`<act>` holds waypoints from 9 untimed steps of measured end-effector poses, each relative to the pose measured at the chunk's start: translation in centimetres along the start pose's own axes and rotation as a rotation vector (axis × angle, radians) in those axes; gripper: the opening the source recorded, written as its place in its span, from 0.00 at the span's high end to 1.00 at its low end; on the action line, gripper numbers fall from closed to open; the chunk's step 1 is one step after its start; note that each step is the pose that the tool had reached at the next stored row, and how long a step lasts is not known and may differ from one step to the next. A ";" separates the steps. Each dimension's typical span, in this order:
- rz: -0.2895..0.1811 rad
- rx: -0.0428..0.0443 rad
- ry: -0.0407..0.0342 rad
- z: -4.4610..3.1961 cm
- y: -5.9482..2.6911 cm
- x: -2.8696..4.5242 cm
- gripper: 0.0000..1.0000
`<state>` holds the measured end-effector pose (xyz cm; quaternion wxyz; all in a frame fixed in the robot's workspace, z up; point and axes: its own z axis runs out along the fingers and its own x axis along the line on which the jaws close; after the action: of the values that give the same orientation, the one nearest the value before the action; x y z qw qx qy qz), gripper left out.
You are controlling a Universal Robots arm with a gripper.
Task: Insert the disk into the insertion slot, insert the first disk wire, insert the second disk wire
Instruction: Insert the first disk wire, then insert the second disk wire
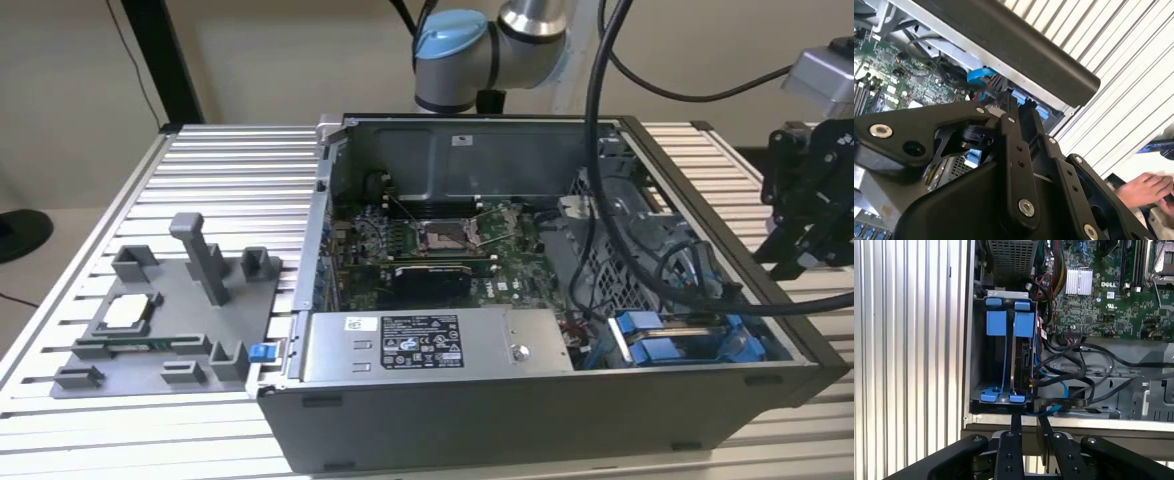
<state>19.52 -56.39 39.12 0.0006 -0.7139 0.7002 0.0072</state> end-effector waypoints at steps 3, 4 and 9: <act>0.000 0.0000 0.0001 0.00 -0.07 0.00 1.00; 0.000 0.0000 0.0001 0.00 -0.07 0.00 1.00; 0.000 -0.0007 -0.0001 0.12 -0.11 0.01 1.00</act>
<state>19.63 -56.40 39.00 0.0004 -0.7139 0.7002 0.0075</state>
